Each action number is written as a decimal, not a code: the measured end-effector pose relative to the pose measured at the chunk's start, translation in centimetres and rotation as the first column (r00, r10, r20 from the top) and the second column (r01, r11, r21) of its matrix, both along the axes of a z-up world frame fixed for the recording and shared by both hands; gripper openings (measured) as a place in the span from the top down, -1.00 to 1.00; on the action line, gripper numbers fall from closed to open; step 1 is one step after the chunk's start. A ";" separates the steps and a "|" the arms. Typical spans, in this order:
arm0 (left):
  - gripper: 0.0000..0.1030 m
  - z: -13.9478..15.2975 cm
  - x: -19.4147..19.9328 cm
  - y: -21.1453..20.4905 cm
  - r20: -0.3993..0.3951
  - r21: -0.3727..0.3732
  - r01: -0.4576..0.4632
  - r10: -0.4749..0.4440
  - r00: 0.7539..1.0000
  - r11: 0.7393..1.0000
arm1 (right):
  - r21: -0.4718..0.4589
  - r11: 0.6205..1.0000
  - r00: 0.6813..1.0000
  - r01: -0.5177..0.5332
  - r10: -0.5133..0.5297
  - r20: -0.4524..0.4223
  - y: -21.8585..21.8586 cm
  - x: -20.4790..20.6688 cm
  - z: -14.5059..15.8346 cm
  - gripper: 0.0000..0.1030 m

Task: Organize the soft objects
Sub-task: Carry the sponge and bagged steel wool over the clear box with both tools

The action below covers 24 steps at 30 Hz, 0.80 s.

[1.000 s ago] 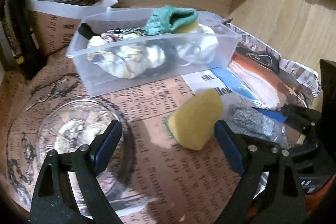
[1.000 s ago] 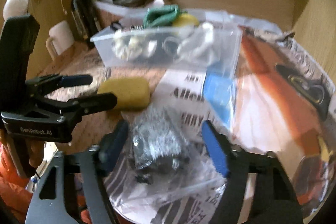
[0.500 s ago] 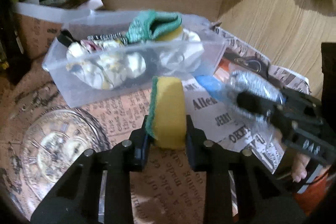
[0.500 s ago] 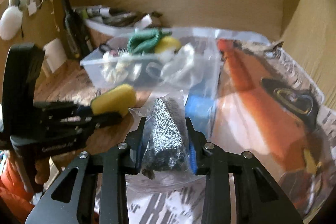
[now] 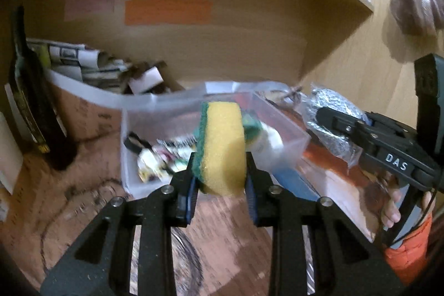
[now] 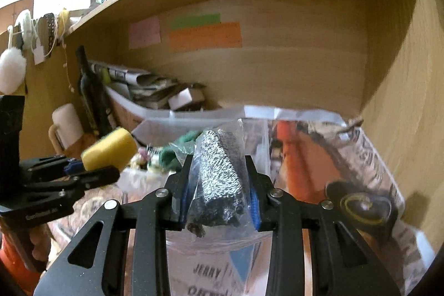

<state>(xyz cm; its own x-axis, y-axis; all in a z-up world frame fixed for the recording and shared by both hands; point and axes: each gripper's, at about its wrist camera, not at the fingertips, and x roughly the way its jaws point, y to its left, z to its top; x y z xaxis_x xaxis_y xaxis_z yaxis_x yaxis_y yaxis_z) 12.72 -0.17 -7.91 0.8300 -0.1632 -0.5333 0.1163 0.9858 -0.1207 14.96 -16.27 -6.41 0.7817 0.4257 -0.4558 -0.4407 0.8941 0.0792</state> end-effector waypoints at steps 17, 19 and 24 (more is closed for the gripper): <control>0.43 -1.3 7.5 0.7 -0.092 0.027 -0.013 0.015 0.996 1.000 | -0.081 0.997 0.998 0.019 -0.024 -0.061 2.4 7.3 -0.8 0.42; 0.43 -1.9 8.3 0.5 -0.109 0.041 -0.009 0.014 0.994 0.999 | -0.097 0.995 0.995 0.025 -0.034 -0.092 2.6 8.3 -1.8 0.41; 0.43 -3.4 9.4 0.5 -0.153 0.049 -0.003 0.011 0.988 0.999 | -0.127 0.992 0.989 0.025 -0.043 -0.144 2.9 9.5 -3.5 0.40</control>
<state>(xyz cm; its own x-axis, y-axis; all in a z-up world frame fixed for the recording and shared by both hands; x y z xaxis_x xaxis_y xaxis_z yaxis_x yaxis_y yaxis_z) 22.15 0.30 -11.29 0.7390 -0.1289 -0.6612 0.0933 0.9917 -0.0890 24.47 -13.37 -9.94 0.7160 0.3328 -0.6136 -0.4017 0.9153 0.0276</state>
